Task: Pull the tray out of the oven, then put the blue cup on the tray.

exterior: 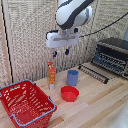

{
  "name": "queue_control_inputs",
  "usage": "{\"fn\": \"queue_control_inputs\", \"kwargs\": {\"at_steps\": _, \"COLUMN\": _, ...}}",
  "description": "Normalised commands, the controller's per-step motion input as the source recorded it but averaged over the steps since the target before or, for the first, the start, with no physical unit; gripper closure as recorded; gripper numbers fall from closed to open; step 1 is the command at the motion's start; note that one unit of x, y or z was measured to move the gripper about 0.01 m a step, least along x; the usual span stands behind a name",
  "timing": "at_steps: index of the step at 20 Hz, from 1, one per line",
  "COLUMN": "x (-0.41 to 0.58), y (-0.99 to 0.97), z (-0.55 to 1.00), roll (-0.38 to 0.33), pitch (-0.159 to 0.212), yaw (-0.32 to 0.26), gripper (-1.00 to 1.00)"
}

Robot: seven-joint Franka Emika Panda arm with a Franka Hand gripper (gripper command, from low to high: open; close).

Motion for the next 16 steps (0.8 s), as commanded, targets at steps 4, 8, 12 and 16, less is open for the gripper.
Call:
{"fn": "queue_control_inputs", "kwargs": {"at_steps": 4, "x": 0.028, "y": 0.0, "z": -0.06, "roll": -0.301, "pitch": 0.0, "yaw": 0.149, "gripper": -1.0}}
{"fn": "queue_control_inputs", "kwargs": {"at_steps": 8, "x": -0.038, "y": -0.08, "z": 0.0, "roll": -0.339, "pitch": -0.025, "yaw": 0.181, "gripper": -1.0}}
{"fn": "queue_control_inputs", "kwargs": {"at_steps": 12, "x": -0.071, "y": -0.11, "z": 0.0, "roll": -0.346, "pitch": -0.027, "yaw": 0.182, "gripper": -1.0}}
{"fn": "queue_control_inputs", "kwargs": {"at_steps": 16, "x": -0.092, "y": -0.25, "z": 0.0, "roll": -0.31, "pitch": -0.06, "yaw": 0.165, "gripper": -1.0}}
